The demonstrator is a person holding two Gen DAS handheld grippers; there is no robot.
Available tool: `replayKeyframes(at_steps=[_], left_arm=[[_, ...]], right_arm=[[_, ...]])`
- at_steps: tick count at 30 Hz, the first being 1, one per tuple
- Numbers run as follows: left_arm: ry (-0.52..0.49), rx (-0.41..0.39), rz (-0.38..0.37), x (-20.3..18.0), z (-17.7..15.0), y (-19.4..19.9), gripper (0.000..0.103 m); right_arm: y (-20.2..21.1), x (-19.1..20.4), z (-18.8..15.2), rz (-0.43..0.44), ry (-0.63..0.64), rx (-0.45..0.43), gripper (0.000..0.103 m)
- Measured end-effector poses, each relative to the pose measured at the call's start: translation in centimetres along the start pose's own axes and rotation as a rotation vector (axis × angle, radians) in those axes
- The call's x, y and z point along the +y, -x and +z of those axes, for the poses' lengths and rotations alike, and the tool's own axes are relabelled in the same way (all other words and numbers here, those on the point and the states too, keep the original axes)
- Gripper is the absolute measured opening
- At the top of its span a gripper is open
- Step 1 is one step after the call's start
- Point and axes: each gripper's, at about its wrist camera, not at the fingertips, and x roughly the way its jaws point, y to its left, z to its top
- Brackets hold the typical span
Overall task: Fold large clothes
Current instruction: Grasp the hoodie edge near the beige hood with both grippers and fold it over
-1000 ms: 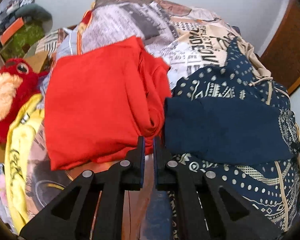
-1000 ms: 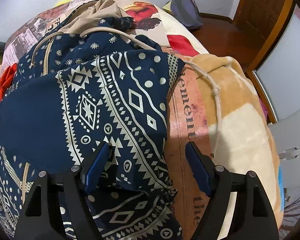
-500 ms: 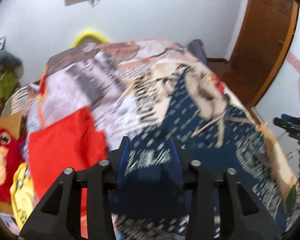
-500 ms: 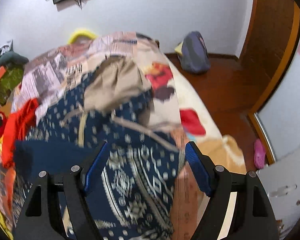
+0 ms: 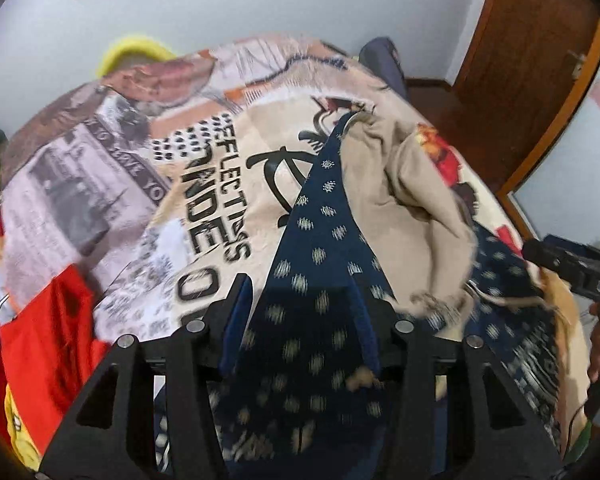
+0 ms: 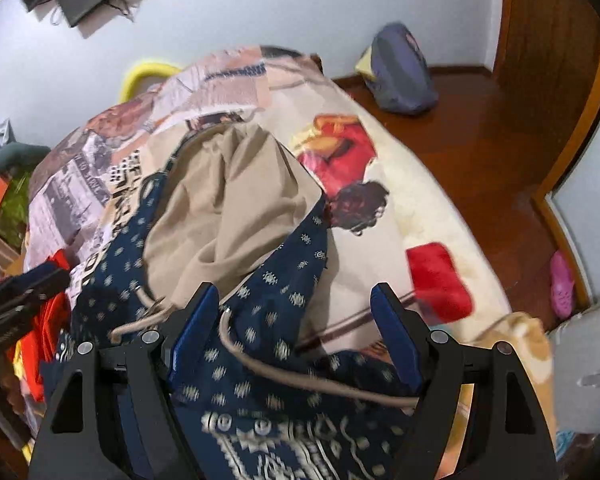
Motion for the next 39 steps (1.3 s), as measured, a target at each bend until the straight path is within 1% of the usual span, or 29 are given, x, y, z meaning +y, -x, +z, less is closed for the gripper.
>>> replayKeyframes(at_steps=[2,4,6,8,10,11,12,13,14,15,16,17,18,19,21,23,27,30,32,34,37,39], left_arm=[[0.015,0.01,-0.001,-0.2,0.8,-1.9,0.049],[0.071,0.013,-0.033,0.1,1.1,-3.6,0.049],[0.11,0.016,-0.048,0.1,1.0,-4.9,0.049],[0.106,-0.021,-0.033,0.0,1.1,-5.4,0.05],[0.084,-0.031,-0.035,-0.1,1.1,-5.8,0.05],[0.082,-0.039,-0.04,0.0,1.1,-5.9,0.05],[0.082,-0.044,-0.042,0.2,1.1,-6.0,0.042],[0.079,-0.049,-0.03,0.2,1.1,-6.0,0.031],[0.07,-0.051,-0.003,0.3,1.0,-6.1,0.01],[0.062,-0.052,-0.002,0.4,1.0,-6.0,0.008],[0.054,-0.056,-0.01,0.5,1.0,-5.8,0.005],[0.052,-0.056,-0.018,0.6,0.8,-5.4,0.004],[0.05,-0.054,-0.027,0.7,0.7,-5.1,0.004],[0.043,-0.052,-0.035,0.7,0.6,-4.6,0.004],[0.018,-0.064,-0.038,0.6,0.3,-3.0,0.003],[-0.003,-0.079,-0.047,0.5,-0.1,-1.1,0.003],[-0.028,-0.12,-0.071,0.5,-1.4,3.9,0.003],[-0.034,-0.134,-0.085,0.8,-2.9,7.3,0.003],[-0.026,-0.14,-0.107,1.3,-4.4,9.6,0.003],[-0.027,-0.139,-0.122,1.5,-6.1,11.4,0.003],[-0.042,-0.13,-0.12,1.6,-9.9,13.2,0.003],[-0.033,-0.118,-0.127,1.8,-12.0,13.3,0.003]], right_arm=[[-1.6,-0.6,0.4,0.016,-0.034,0.026,0.075],[-3.2,-1.0,0.9,0.013,-0.052,0.053,0.075],[-4.8,-1.3,1.4,0.003,-0.063,0.076,0.075],[-6.2,-1.5,1.8,0.002,-0.081,0.1,0.075],[-7.2,-1.7,1.9,0.027,-0.102,0.116,0.068],[-7.6,-1.8,1.9,0.039,-0.12,0.121,0.06],[-7.9,-1.7,1.9,0.05,-0.137,0.125,0.052],[-8.1,-1.6,1.8,0.074,-0.149,0.123,0.047],[-8.1,-1.4,1.7,0.086,-0.151,0.119,0.036],[-8.0,-1.0,1.6,0.079,-0.14,0.11,0.031],[-7.7,-0.3,1.6,0.057,-0.108,0.092,0.028],[-7.3,0.4,1.5,0.036,-0.065,0.077,0.019],[-6.8,1.2,1.5,0.021,-0.025,0.066,0.013],[-6.3,1.9,1.4,0.012,0.011,0.054,0.011],[-5.0,3.1,1.0,0.006,0.077,0.021,0.009],[-2.5,4.4,0.5,0.002,0.142,-0.023,0.009],[2.1,5.5,-0.8,0.056,0.177,-0.073,0.008],[5.0,5.4,-1.9,0.088,0.192,-0.102,0.008],[6.8,5.2,-3.1,0.105,0.203,-0.114,0.008],[7.7,5.1,-4.2,0.104,0.212,-0.116,0.008],[8.3,4.1,-6.3,0.113,0.204,-0.098,0.008],[8.5,3.6,-8.0,0.091,0.207,-0.091,0.008]])
